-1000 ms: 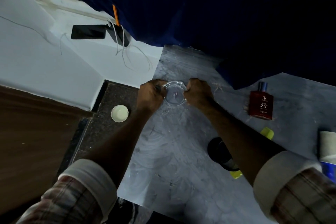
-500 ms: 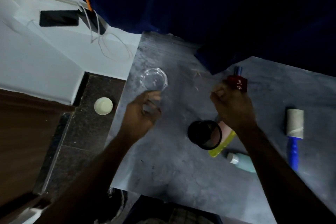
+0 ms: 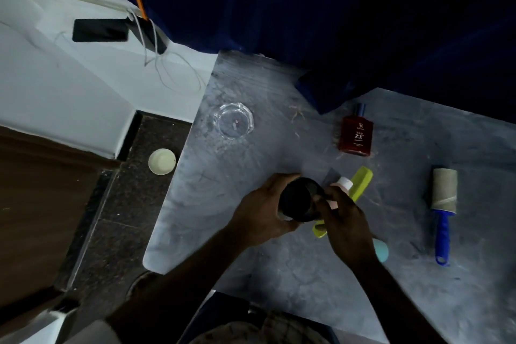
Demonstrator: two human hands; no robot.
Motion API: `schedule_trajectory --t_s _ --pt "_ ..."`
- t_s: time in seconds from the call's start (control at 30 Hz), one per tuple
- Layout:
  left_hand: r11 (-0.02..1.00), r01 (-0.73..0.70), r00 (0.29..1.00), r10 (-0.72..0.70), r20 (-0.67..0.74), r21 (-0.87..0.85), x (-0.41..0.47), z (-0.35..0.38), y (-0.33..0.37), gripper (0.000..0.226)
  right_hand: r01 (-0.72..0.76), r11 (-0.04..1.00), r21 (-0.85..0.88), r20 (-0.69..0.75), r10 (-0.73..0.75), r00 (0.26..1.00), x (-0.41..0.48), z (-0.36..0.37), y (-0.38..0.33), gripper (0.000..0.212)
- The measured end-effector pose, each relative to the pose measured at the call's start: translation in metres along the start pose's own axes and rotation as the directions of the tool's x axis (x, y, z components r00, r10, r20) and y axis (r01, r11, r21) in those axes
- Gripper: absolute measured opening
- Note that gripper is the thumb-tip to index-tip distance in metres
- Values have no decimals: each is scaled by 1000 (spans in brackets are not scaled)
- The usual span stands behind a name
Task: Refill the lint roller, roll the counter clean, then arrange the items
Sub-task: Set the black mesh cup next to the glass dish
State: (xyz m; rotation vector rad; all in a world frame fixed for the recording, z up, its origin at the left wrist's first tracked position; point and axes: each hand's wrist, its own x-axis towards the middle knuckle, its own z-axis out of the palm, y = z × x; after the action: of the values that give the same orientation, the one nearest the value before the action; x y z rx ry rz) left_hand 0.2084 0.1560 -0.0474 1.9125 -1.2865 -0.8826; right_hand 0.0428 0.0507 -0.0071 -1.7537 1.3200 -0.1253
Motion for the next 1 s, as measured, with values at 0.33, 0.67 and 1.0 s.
schedule_trajectory --t_s 0.33,0.67,1.0 --pt "987 133 910 -160 -383 -96 -22 -51 -39 90 159 972 173 129 -182 975 33 59 -62 23" --pt "935 129 744 -312 -591 -331 -18 -76 -52 74 270 952 145 156 -292 944 58 110 -102 28" --pt "909 194 691 -394 -605 -370 -25 -69 -54 78 297 944 145 159 -318 935 55 119 -98 32"
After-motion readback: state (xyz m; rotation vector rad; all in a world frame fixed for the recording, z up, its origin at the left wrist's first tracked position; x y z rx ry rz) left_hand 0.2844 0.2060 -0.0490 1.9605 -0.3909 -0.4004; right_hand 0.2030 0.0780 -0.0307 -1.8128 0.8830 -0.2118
